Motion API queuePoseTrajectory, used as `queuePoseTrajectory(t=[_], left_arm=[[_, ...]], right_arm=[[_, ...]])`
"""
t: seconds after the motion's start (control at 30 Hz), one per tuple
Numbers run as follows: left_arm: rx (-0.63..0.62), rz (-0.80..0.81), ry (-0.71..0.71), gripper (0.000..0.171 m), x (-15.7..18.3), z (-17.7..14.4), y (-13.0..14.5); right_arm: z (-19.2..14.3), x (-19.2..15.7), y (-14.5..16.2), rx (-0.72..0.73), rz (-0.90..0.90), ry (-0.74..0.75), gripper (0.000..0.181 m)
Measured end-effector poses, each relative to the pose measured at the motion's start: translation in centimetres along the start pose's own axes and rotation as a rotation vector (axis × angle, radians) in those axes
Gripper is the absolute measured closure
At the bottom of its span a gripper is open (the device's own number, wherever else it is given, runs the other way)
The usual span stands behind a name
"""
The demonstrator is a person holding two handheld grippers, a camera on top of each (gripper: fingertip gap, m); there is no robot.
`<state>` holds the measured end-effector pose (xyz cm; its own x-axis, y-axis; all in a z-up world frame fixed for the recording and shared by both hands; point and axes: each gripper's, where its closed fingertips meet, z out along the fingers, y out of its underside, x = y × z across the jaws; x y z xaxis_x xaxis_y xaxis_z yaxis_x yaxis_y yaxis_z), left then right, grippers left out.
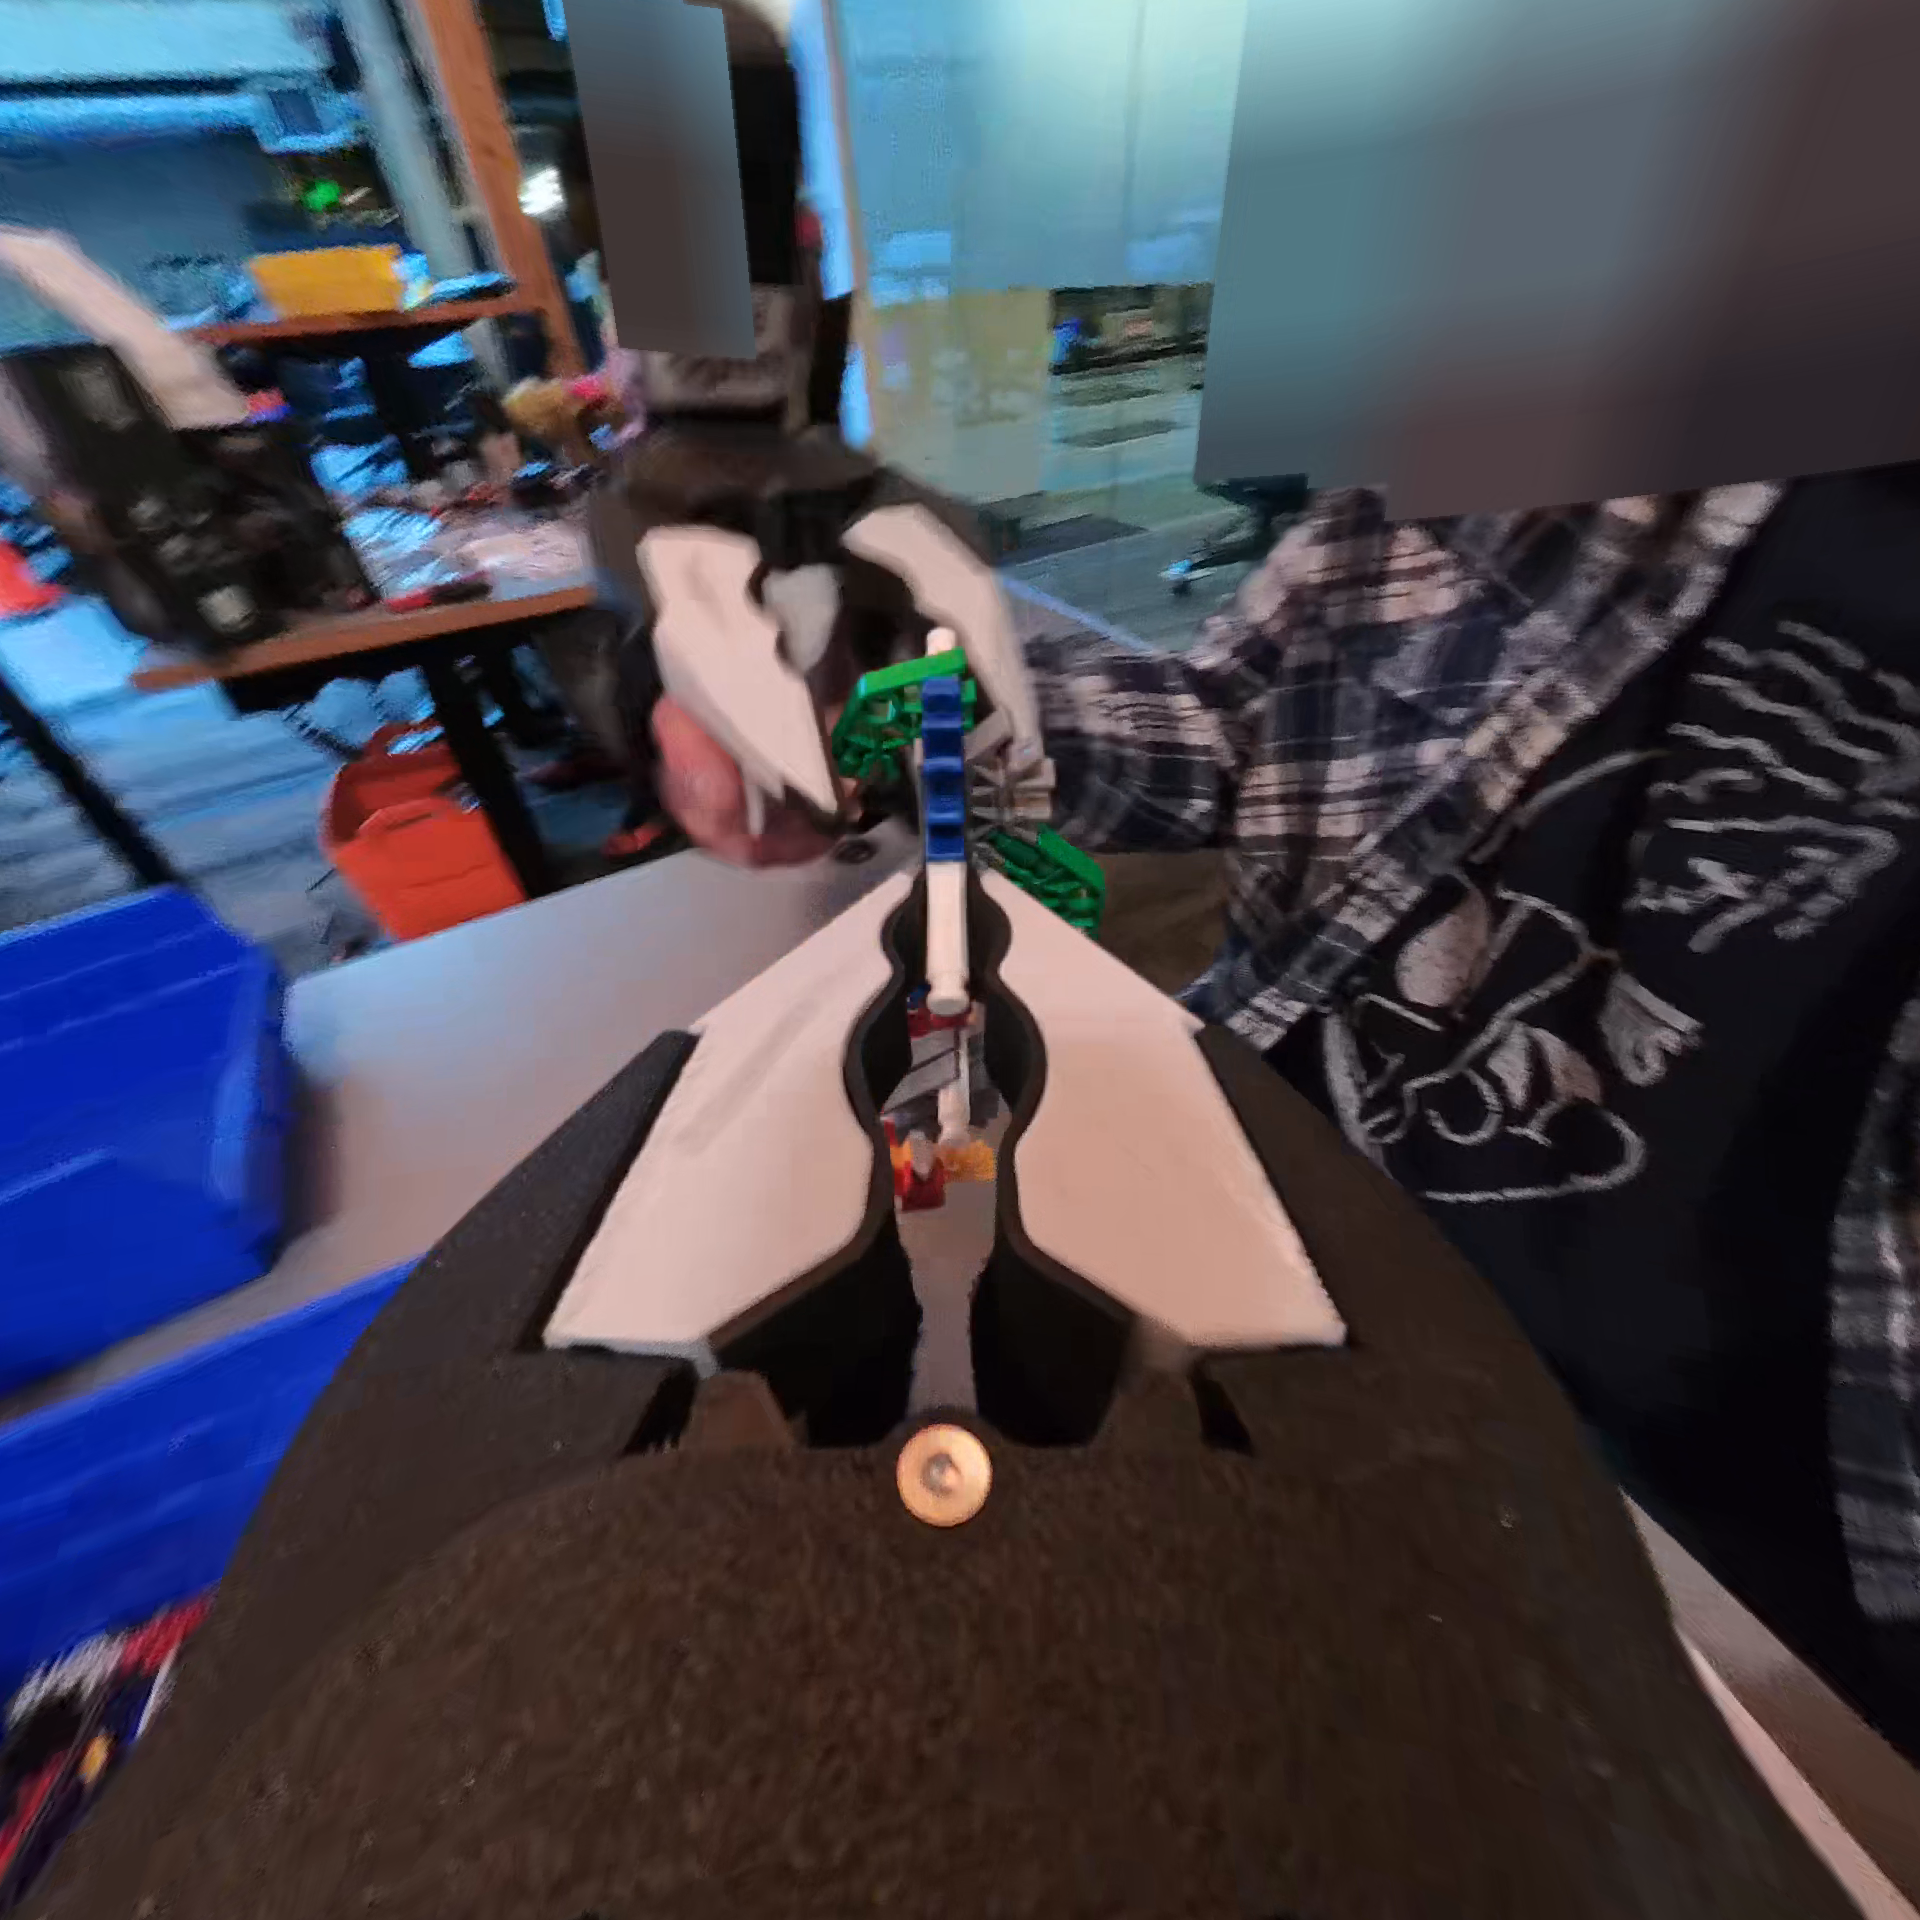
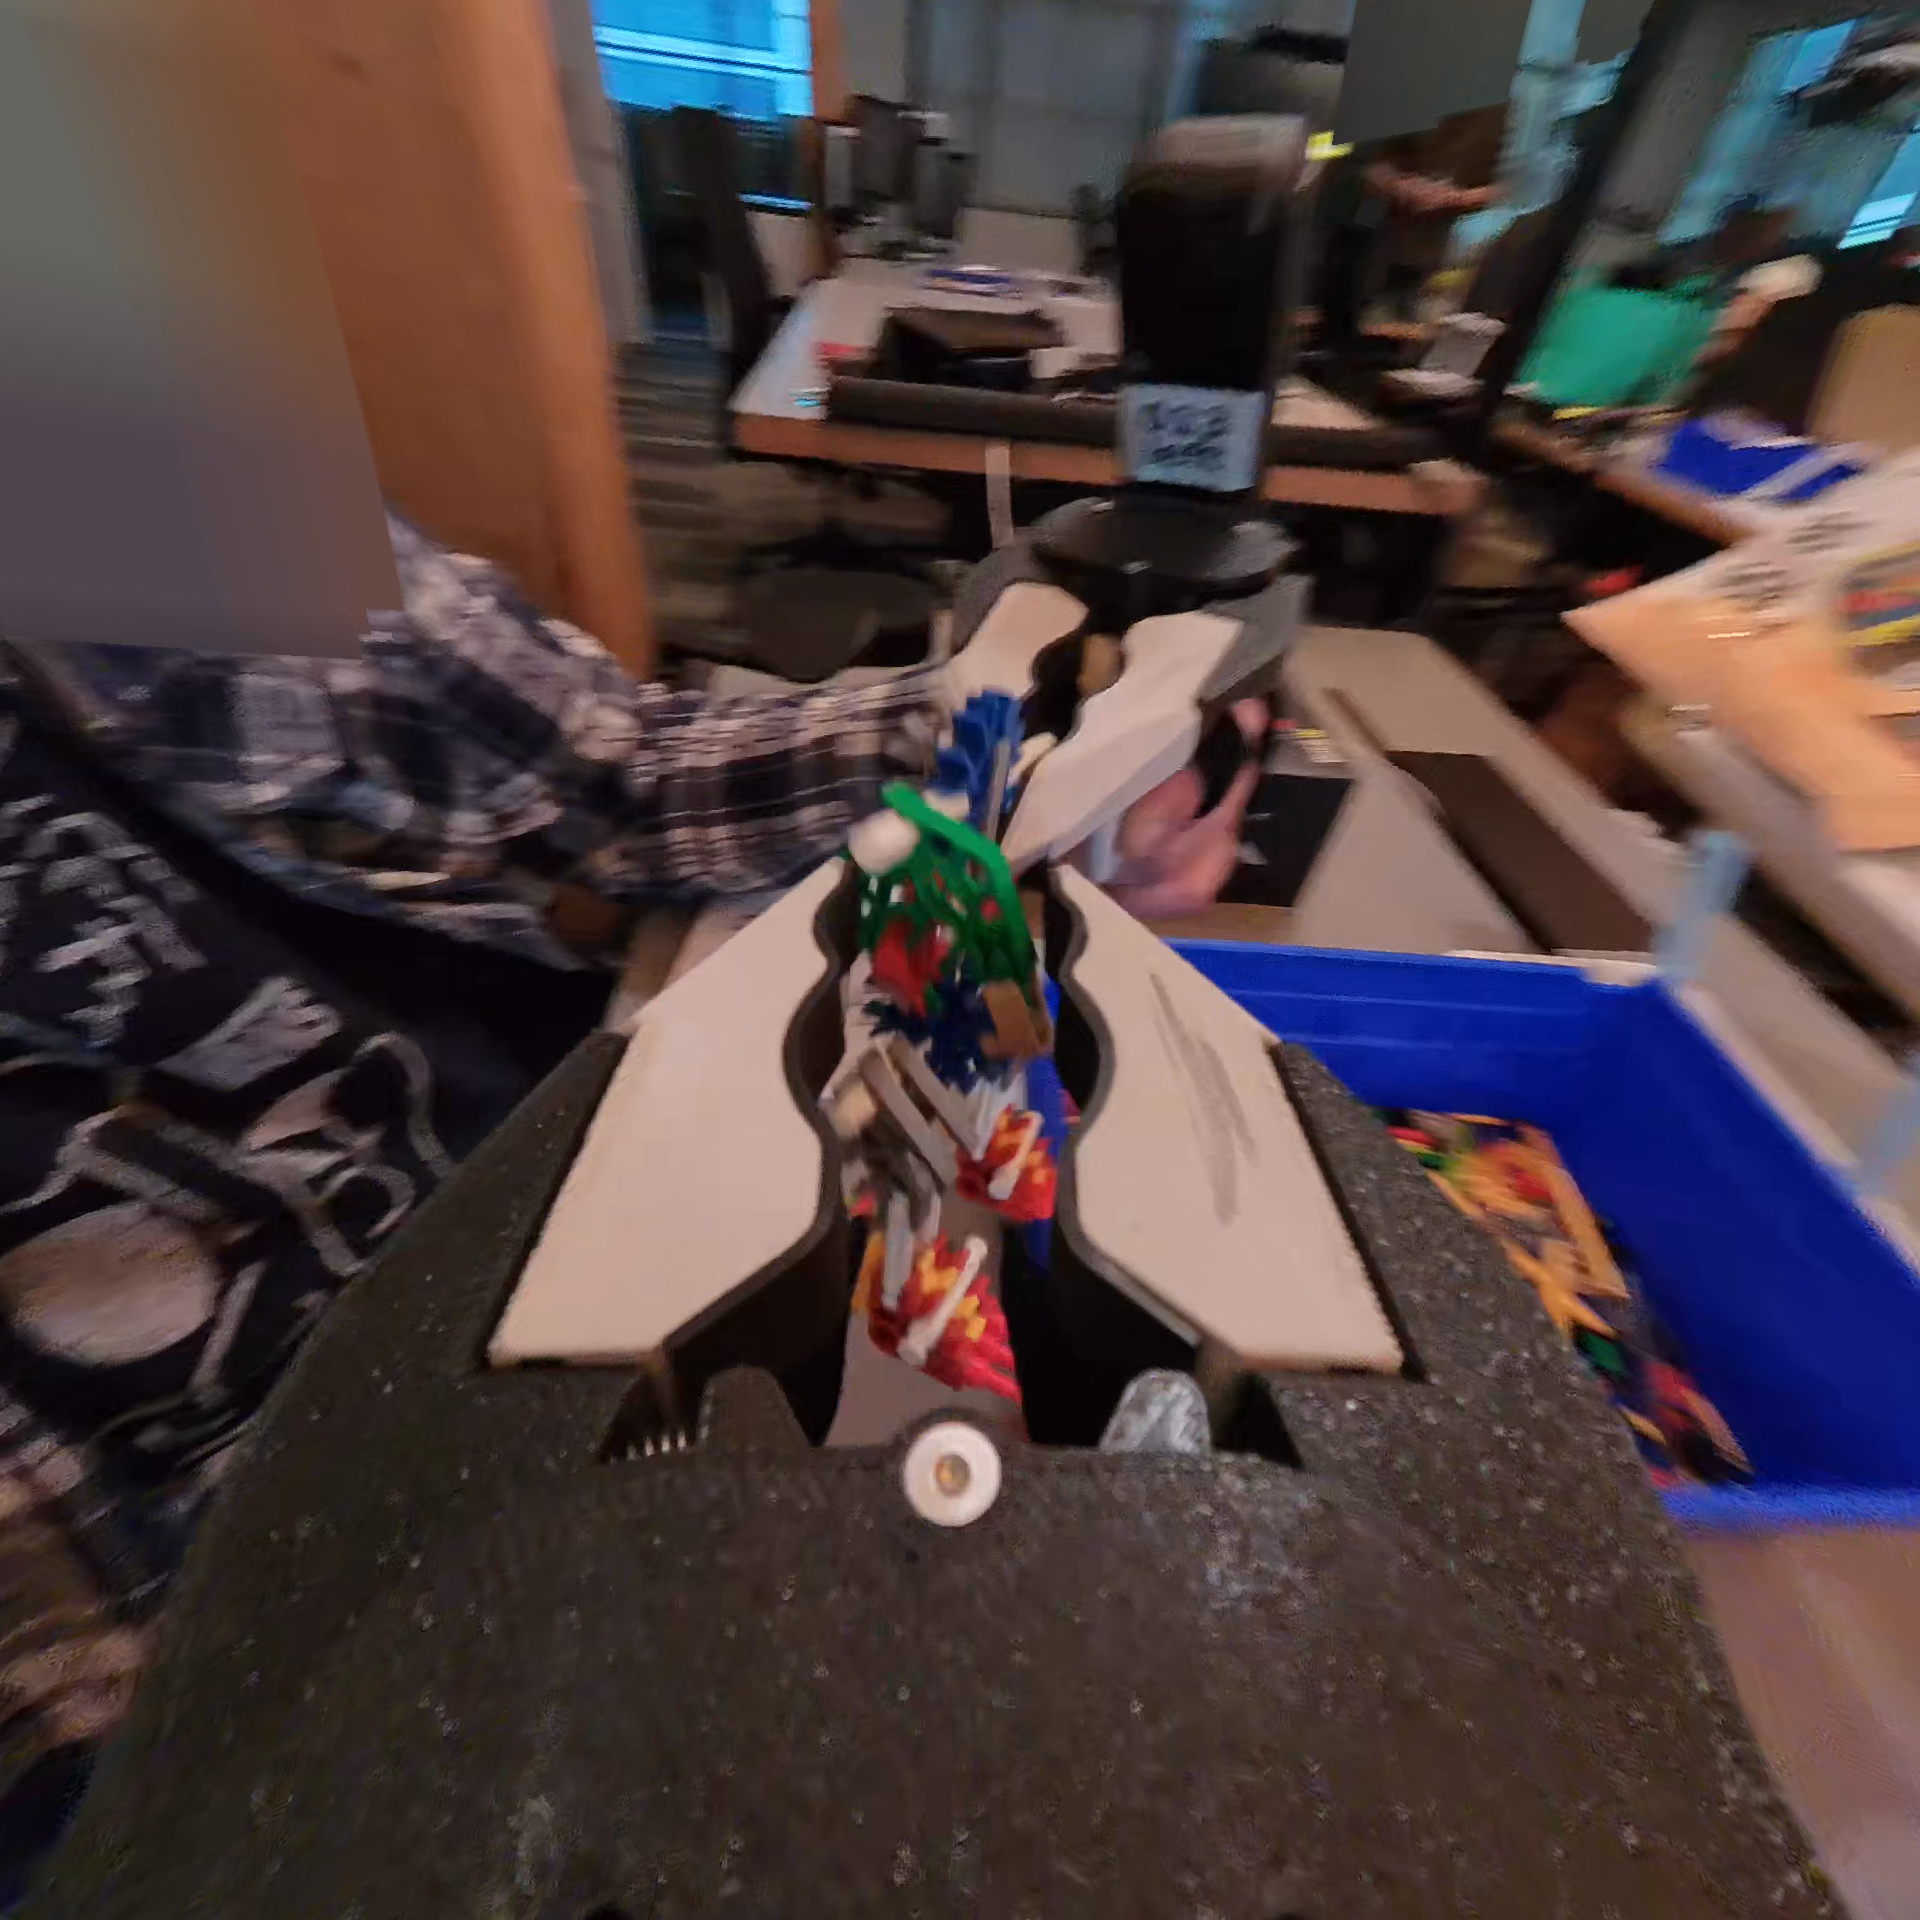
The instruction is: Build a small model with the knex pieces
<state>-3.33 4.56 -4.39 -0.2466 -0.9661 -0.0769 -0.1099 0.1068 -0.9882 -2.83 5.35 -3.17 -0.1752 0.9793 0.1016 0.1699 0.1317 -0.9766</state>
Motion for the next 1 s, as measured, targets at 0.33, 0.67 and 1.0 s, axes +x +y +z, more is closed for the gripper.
queuePoseTrajectory(t=[0.33,0.67,1.0], left_arm=[[0.024,0.050,0.191,0.168,3.8,0.0,-0.6],[0.002,0.052,0.024,0.167,0.9,-1.2,-0.4],[-0.053,0.047,-0.185,0.169,-2.6,-1.0,0.0]], right_arm=[[0.5,-4.9,-1.8,0.240,0.090,-0.364,0.167],[0.8,-3.0,-1.6,0.182,-0.046,-0.163,0.174],[-0.3,3.9,-0.6,0.024,-0.167,0.318,0.178]])
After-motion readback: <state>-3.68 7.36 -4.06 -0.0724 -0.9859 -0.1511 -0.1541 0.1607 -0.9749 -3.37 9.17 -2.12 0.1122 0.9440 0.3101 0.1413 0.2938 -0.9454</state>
